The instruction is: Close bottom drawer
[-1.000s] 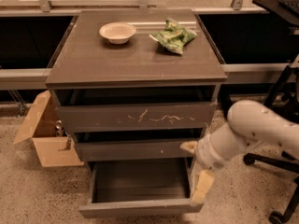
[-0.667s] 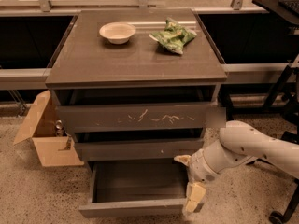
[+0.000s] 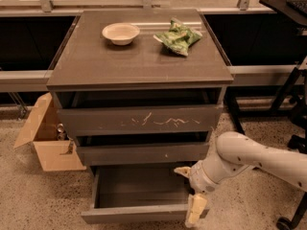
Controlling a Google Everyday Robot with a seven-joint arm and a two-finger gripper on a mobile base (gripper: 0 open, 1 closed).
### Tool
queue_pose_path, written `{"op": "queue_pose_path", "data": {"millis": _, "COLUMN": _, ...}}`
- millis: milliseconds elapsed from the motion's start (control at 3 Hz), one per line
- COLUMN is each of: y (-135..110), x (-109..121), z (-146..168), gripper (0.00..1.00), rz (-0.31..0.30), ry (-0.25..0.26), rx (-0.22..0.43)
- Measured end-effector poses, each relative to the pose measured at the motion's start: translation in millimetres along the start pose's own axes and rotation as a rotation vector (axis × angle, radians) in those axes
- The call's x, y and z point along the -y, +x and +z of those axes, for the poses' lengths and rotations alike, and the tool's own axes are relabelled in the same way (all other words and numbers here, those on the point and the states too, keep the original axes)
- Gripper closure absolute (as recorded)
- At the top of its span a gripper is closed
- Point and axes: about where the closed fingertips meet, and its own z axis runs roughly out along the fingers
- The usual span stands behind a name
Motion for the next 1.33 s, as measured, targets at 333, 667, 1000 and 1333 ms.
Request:
{"op": "queue_pose_path", "data": {"millis": 333, "y": 37, "x": 1, "z": 56, "gripper": 0.0, "rz": -0.02, "ry": -0.066, "rx": -0.003}}
{"op": "queue_pose_path", "data": {"millis": 667, "y": 94, "x": -5, "z": 143, "gripper": 0.03, "rz": -0.002, "ry": -0.182, "rx": -0.01}}
{"op": "queue_pose_path", "data": {"millis": 1000, "y": 129, "x": -10, "z": 193, "gripper": 0.25, "rz": 0.031, "ry": -0.242, "rx": 0.002}}
{"op": "queue_pose_path", "data": {"millis": 1333, "y": 161, "x": -3, "z": 236, "gripper": 0.48, "rz": 0.087, "ry": -0.255, "rx": 0.028}}
